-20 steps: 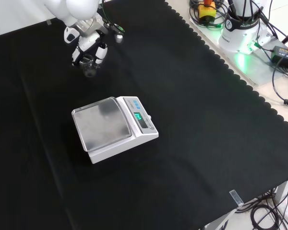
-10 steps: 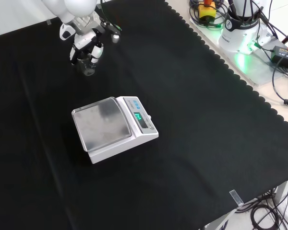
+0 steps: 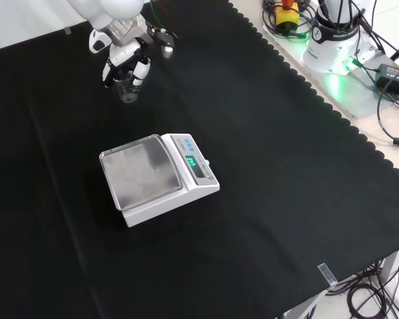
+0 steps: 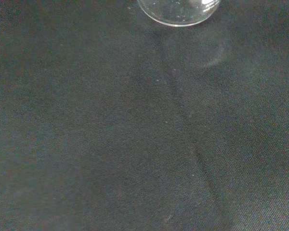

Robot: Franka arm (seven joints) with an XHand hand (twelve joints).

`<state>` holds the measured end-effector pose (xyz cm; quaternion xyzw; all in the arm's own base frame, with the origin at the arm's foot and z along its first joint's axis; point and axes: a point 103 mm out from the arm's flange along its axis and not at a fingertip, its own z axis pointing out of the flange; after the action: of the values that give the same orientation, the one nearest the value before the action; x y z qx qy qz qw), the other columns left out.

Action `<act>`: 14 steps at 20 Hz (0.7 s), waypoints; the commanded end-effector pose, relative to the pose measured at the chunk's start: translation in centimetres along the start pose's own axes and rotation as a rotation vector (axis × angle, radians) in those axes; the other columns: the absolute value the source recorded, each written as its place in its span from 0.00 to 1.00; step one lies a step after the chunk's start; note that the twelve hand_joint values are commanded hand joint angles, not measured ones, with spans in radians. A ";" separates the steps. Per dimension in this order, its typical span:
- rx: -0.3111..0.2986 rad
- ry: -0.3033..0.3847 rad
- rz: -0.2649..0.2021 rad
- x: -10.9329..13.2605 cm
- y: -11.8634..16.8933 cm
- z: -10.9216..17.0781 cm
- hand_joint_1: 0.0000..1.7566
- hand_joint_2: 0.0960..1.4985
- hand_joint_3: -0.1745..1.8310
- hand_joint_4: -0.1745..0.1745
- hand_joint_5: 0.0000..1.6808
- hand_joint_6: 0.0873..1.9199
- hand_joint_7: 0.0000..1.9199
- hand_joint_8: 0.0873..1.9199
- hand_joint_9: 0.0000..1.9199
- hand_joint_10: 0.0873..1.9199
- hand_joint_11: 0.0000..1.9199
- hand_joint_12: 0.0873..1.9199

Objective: Pick up the beaker.

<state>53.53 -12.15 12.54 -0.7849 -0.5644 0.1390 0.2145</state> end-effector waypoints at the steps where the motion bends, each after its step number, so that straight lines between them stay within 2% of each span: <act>1: -0.044 -0.032 -0.001 2.3 -2.4 -1.8 0.67 0.83 0.00 0.00 0.25 0.47 0.42 0.60 0.55 0.45 0.66 0.54; 10: -0.094 -0.043 -0.020 5.6 -4.6 -3.5 0.66 0.83 0.00 0.00 0.24 0.47 0.42 0.60 0.55 0.45 0.65 0.53; 14: -0.097 -0.061 -0.022 6.7 -5.2 -4.1 0.66 0.83 0.00 0.00 0.24 0.47 0.42 0.60 0.55 0.45 0.65 0.53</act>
<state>53.22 -6.34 18.13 -0.7854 -0.5816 0.1292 0.1681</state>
